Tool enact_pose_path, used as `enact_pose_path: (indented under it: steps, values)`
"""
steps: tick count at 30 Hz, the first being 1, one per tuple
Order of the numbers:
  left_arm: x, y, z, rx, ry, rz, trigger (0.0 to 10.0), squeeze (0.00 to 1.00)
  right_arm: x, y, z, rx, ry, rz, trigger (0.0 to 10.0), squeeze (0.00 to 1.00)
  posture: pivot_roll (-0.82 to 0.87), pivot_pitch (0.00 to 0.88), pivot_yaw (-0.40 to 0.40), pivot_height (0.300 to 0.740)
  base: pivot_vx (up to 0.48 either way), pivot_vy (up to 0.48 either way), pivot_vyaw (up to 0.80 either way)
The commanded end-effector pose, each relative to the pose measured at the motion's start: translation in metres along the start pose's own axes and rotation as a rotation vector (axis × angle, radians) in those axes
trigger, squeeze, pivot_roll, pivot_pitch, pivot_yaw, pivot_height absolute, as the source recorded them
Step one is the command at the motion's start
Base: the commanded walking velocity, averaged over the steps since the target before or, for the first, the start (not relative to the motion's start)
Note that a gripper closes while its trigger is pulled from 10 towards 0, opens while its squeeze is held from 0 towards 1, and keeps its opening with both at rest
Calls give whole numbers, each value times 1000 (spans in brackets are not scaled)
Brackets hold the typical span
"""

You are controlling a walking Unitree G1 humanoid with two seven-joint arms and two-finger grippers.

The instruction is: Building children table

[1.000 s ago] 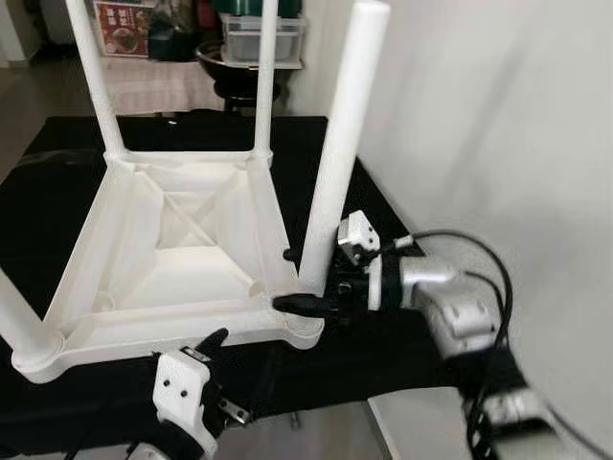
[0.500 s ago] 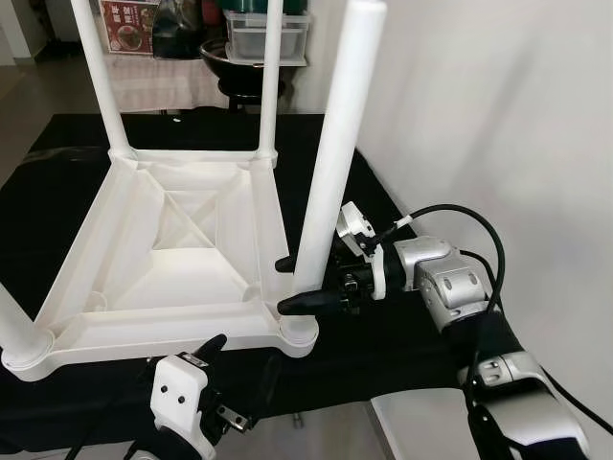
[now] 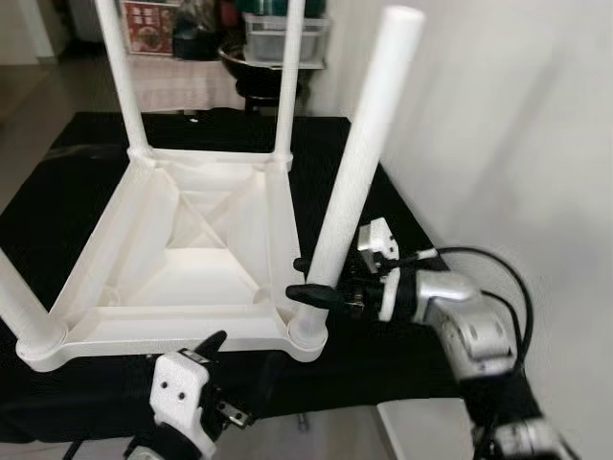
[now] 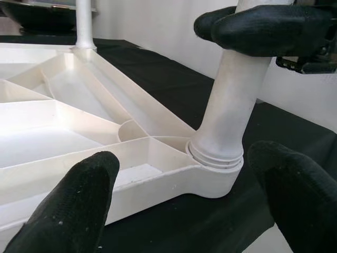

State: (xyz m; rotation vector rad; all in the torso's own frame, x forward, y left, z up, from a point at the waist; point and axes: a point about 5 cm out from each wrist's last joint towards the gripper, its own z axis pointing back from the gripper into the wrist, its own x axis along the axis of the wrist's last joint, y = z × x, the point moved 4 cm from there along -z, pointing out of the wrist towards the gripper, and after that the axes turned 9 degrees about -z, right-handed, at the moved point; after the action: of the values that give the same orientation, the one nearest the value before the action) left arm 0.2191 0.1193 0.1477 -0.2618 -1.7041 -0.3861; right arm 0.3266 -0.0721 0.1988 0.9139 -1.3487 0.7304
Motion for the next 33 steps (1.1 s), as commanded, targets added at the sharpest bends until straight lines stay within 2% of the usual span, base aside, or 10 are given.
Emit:
enact_pose_path:
  steps: [1, 4, 14, 15, 19, 20, 26, 28, 32, 33]
  values:
    - [-1, 1, 0, -8, 8, -4, 10000, 0, -20, -21, 6, -405, -13, -43, 0, 0, 43, 119, -98, 740, 0, 0, 0]
    - [-2, 2, -1, -8, 9, -9, 10000, 0, -55, -11, 20, -691, 27, -33, 0, 0, 46, 109, -88, 740, 0, 0, 0]
    - [-4, 3, -3, 2, 7, -12, 10000, 0, -51, -7, 9, -612, 64, -65, 0, 0, 46, 90, -108, 740, 0, 0, 0]
    - [-4, 3, -4, 6, 6, -13, 10000, 0, -50, -7, 6, -598, 81, -82, 9608, 0, 45, 85, -104, 740, 0, 0, 0]
    - [-5, 3, -4, 6, 6, -13, 10000, 0, -45, -1, -3, -494, 98, -85, 10000, 0, 47, 82, -106, 740, 0, 0, 0]
    - [-5, 2, -5, 4, 6, -12, 10000, 0, -34, 5, -12, -338, 81, -80, 10000, 1000, 49, 79, -106, 740, 0, 0, 0]
    - [-5, 0, -4, -2, 7, -10, 10000, 0, -5, 15, -14, 62, 79, 48, 10000, 1000, 65, 84, -109, 740, 0, 0, 0]
    - [-5, -1, -2, -4, 8, -8, 10000, 0, 1, 10, -11, 172, 118, 103, 10000, 141, 72, 89, -111, 740, 0, 0, 0]
    - [-4, -2, -2, -4, 8, -7, 10000, 0, 2, 10, -11, 198, 123, 114, 10000, 141, 72, 89, -111, 740, 0, 0, 0]
    - [-4, -2, -1, -5, 9, -6, 10000, 0, 5, 8, -11, 233, 123, 106, 10000, 0, 81, 98, -112, 740, 0, 0, 0]
